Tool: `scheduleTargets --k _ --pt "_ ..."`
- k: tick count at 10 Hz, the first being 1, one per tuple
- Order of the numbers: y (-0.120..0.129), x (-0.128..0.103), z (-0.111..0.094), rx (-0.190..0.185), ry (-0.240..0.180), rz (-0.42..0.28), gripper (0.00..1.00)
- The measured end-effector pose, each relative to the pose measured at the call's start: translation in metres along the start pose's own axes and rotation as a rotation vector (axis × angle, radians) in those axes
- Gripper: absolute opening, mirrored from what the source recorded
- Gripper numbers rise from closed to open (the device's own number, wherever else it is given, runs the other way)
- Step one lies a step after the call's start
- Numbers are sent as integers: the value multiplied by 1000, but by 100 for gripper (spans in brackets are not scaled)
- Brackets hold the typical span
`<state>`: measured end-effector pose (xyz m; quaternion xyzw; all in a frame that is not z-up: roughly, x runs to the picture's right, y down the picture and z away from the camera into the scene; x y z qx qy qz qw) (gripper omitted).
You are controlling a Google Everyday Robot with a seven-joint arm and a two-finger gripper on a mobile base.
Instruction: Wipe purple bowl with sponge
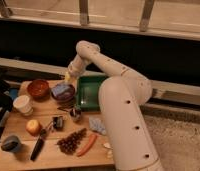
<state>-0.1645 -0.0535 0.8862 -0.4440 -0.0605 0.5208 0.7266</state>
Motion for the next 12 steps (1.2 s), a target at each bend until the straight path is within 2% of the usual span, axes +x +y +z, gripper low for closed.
scheduleTargets --k 3,6,9,12 --pt "1 -1 2 5 -5 -2 0" --pt "-9 6 9 60 -55 52 0" --pt "-11 8 11 75 -57 73 0" --pt "-25 5 1 125 -48 90 0"
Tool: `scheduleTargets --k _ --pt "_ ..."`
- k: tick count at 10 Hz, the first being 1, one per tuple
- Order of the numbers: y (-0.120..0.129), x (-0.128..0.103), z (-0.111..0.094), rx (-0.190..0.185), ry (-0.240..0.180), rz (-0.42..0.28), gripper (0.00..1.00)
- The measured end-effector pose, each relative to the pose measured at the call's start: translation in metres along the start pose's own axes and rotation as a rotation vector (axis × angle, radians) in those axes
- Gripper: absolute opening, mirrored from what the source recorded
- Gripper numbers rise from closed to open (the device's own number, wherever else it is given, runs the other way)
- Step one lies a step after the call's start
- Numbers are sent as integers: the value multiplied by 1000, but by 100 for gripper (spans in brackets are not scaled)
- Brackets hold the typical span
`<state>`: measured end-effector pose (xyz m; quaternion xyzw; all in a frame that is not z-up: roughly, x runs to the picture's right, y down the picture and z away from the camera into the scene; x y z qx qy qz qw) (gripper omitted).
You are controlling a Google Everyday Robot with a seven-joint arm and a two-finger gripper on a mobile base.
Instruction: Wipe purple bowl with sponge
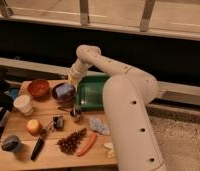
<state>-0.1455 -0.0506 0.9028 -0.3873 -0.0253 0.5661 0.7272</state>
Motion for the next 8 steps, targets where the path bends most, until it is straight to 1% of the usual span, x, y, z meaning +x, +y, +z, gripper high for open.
scheduleTargets --k 1,3,5,6,7,8 --pt "-6 -4 -4 26 7 9 0" --pt "-12 -11 -3 46 23 28 0" --pt "2 -25 10 28 36 13 0" --pt "10 -31 17 11 39 -1 0" --pt "25 -34 27 -17 50 -23 0" --pt "35 -33 34 -34 64 -38 0"
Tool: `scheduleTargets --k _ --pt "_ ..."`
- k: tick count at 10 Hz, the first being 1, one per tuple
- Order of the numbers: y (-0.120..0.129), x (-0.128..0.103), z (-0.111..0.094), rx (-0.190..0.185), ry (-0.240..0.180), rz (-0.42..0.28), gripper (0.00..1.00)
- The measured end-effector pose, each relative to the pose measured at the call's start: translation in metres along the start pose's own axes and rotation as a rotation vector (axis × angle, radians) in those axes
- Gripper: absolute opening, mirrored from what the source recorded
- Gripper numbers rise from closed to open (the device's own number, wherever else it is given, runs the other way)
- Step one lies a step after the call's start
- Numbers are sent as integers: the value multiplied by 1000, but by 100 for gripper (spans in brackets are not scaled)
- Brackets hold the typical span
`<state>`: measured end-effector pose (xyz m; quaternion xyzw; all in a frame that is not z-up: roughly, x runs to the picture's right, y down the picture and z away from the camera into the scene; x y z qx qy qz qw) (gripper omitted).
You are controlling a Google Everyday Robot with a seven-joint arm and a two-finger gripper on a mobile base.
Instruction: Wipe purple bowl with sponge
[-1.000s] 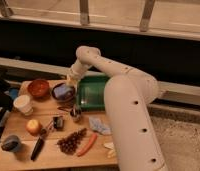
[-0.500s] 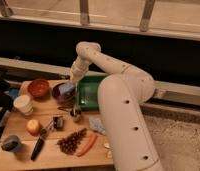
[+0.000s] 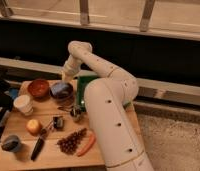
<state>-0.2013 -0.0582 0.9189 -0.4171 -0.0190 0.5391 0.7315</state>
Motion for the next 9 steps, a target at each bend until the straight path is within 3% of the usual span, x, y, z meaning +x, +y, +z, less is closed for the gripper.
scheduleTargets --k 4,6,9 --pt "-3 26 -2 8 48 21 0" --pt "-24 47 -20 50 51 68 0" --pt "-38 44 -30 89 37 83 0"
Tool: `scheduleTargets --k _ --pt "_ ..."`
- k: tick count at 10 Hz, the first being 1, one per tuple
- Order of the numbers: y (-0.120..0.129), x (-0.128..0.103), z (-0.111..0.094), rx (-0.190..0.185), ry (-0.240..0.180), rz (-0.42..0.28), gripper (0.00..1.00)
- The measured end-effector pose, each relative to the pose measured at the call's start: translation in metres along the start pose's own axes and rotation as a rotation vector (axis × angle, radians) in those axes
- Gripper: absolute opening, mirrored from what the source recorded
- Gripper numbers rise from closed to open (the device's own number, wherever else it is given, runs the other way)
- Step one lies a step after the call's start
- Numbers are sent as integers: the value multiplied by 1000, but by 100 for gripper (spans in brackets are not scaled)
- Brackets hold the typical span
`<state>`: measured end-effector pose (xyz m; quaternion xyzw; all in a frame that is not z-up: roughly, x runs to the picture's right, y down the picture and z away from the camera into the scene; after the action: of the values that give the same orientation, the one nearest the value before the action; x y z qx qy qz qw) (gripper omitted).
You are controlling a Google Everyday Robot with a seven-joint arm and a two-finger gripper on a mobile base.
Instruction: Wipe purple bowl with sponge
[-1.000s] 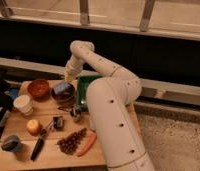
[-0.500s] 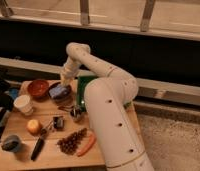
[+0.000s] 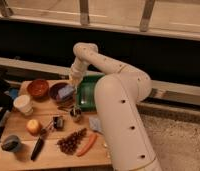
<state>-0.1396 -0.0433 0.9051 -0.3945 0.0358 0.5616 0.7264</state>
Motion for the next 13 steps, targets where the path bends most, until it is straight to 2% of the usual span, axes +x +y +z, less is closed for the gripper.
scheduleTargets --k 2,4,5,9,11,13 --pt "5 -18 5 6 -7 -17 0" --pt "22 -37 15 -1 -8 -44 0" --pt "26 -40 18 -7 -4 -46 0" --pt "38 -13 20 -30 22 -68 0" --pt "33 3 19 -12 56 -56 0" --pt "17 7 14 14 67 -30 0"
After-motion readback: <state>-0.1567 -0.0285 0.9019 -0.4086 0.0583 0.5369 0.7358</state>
